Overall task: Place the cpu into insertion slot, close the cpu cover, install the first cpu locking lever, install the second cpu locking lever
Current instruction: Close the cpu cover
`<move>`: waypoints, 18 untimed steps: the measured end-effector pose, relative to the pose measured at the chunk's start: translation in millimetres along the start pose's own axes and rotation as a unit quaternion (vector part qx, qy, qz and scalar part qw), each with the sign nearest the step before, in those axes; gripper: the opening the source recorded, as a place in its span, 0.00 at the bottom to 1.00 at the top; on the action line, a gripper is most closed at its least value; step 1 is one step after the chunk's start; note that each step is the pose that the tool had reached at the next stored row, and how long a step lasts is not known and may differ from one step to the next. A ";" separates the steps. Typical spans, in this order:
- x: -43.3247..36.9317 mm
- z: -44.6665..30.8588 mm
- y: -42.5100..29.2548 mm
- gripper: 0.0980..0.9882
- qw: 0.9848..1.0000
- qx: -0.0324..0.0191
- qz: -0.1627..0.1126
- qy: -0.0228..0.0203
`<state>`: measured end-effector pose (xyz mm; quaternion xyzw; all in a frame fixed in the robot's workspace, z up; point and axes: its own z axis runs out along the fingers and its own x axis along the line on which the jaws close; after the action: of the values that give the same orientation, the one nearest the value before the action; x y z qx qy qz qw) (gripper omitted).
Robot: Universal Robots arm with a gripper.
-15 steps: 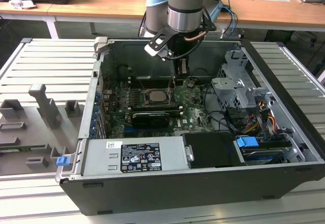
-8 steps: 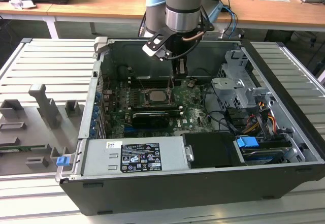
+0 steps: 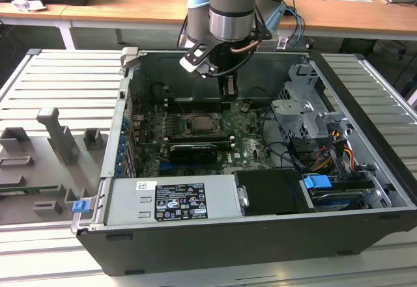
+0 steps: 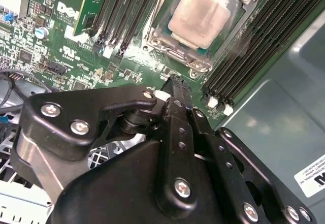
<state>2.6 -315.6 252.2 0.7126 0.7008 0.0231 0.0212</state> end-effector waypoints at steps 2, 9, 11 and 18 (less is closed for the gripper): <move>0.0 -0.1 -1.7 0.01 1.000 0.000 0.000 0.000; 0.0 1.0 -6.8 0.01 1.000 0.000 0.000 0.000; -0.1 2.7 -7.7 0.01 1.000 0.000 0.000 0.000; -0.2 8.8 -11.0 0.01 1.000 0.000 -0.005 0.000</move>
<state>-7.9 -315.6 242.8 0.7090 0.7045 0.0233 0.0210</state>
